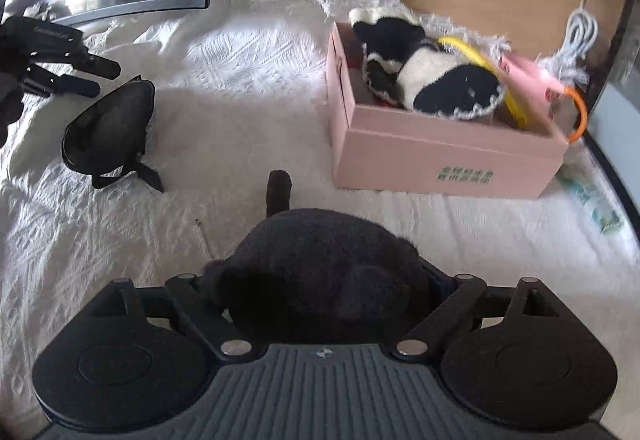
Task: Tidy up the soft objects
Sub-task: 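Grasp the black round cap with the left gripper while the right holds the plush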
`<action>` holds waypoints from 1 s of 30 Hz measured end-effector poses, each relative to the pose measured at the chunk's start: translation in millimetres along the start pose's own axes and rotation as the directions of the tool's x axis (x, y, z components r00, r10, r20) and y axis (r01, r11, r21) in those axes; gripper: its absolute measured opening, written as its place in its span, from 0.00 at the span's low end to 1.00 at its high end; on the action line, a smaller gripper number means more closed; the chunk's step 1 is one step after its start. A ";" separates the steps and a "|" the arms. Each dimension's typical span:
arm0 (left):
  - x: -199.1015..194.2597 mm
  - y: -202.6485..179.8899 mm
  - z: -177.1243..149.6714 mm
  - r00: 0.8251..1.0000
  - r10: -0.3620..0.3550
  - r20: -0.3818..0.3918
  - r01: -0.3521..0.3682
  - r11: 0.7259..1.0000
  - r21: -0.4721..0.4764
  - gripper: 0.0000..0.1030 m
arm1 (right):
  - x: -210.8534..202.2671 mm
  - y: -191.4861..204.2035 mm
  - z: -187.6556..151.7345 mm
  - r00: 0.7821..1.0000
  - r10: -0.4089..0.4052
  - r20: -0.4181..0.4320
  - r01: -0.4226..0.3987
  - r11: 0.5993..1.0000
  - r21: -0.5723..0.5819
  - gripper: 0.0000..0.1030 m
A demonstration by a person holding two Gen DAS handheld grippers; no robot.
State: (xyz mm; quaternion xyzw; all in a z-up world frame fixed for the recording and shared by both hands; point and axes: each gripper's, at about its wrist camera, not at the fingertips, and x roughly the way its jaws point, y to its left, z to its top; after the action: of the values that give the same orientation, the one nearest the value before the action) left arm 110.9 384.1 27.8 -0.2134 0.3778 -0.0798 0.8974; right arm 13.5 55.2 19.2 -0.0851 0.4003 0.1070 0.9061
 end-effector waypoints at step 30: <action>51.1 -92.7 -33.8 0.998 0.013 -0.055 -0.013 1.000 -0.006 0.29 | 6.5 0.8 -13.9 0.997 0.045 0.062 -0.050 0.997 0.066 1.00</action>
State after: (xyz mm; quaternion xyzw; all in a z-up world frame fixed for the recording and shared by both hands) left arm 124.4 274.5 14.9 -0.2116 0.4040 -0.0787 0.8865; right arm 7.8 53.5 5.0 -0.0415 0.3779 0.1173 0.9175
